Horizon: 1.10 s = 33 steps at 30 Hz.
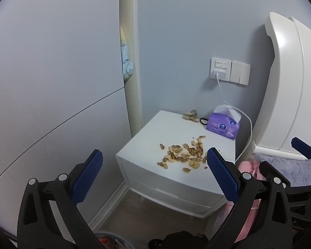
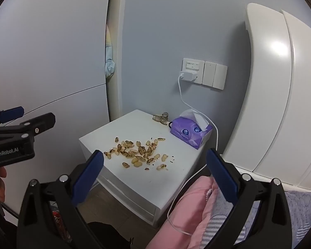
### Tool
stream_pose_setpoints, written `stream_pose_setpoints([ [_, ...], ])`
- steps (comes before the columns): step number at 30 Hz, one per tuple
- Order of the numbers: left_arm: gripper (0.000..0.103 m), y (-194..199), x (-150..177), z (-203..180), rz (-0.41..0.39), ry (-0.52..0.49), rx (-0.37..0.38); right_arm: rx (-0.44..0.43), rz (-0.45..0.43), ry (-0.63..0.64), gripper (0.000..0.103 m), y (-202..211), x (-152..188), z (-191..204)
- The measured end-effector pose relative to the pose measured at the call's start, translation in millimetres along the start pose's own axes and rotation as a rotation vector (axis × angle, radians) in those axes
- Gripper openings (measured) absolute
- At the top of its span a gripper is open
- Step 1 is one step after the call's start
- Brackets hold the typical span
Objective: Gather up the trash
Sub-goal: 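Move both tools toward the peanut shells on the white cabinet top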
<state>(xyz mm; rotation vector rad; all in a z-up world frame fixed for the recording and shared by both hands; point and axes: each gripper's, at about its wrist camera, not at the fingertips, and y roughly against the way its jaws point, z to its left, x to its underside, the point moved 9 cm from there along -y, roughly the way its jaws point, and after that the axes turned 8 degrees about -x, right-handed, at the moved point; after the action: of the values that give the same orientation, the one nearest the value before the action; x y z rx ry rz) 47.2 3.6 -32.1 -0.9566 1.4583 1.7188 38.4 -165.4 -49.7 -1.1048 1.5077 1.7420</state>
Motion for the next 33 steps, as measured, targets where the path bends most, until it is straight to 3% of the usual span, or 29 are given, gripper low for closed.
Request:
stream_pose_setpoints([
  [33,0.097,3,3,13,0.003,-0.009,-0.006,-0.005,-0.011,0.012,0.096,8,-4,6],
])
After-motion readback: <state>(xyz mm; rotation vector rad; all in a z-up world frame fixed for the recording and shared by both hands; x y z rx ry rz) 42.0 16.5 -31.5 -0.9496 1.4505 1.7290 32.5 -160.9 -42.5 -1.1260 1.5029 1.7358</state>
